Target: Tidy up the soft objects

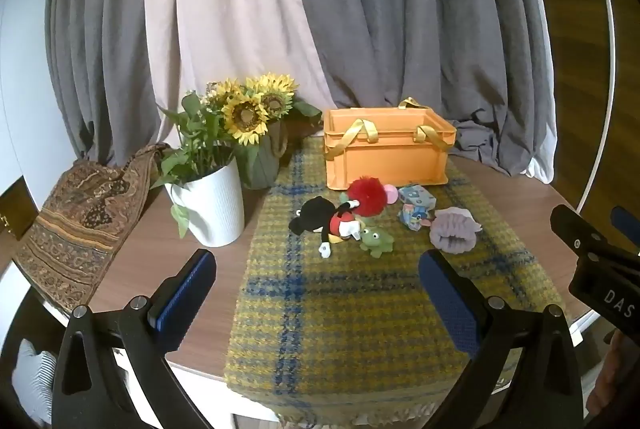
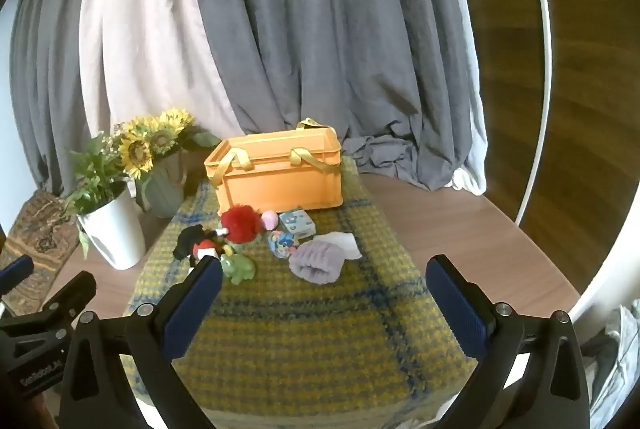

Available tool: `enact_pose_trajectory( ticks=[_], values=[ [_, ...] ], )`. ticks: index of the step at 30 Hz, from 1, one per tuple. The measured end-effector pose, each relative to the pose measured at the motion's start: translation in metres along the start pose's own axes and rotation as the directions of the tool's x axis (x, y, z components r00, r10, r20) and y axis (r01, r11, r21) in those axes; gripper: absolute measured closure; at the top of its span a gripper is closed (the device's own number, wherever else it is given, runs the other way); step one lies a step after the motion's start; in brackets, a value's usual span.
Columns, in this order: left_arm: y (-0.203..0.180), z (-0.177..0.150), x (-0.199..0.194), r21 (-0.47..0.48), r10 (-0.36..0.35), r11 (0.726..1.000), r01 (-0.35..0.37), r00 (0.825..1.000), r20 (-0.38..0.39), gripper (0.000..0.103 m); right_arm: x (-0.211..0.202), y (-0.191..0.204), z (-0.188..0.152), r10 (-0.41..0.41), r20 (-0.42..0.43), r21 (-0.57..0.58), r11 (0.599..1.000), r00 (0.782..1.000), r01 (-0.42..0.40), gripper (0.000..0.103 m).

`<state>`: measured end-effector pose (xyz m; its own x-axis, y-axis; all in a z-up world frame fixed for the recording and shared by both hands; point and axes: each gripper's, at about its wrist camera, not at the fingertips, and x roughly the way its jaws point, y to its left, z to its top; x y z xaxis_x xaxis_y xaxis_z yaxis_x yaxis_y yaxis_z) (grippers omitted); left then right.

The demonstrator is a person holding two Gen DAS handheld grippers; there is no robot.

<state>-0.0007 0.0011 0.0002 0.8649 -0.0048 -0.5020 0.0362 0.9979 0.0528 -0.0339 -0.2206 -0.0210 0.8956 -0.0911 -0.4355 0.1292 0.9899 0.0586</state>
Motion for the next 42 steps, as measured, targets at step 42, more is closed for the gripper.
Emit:
enact_pose_trajectory(
  ticks=[42],
  values=[
    [-0.004, 0.012, 0.004, -0.005, 0.001, 1.000, -0.001, 1.000, 0.005, 0.000, 0.001, -0.003, 0.009, 0.007, 0.031, 0.016, 1.000, 0.999, -0.007, 0.000]
  ],
)
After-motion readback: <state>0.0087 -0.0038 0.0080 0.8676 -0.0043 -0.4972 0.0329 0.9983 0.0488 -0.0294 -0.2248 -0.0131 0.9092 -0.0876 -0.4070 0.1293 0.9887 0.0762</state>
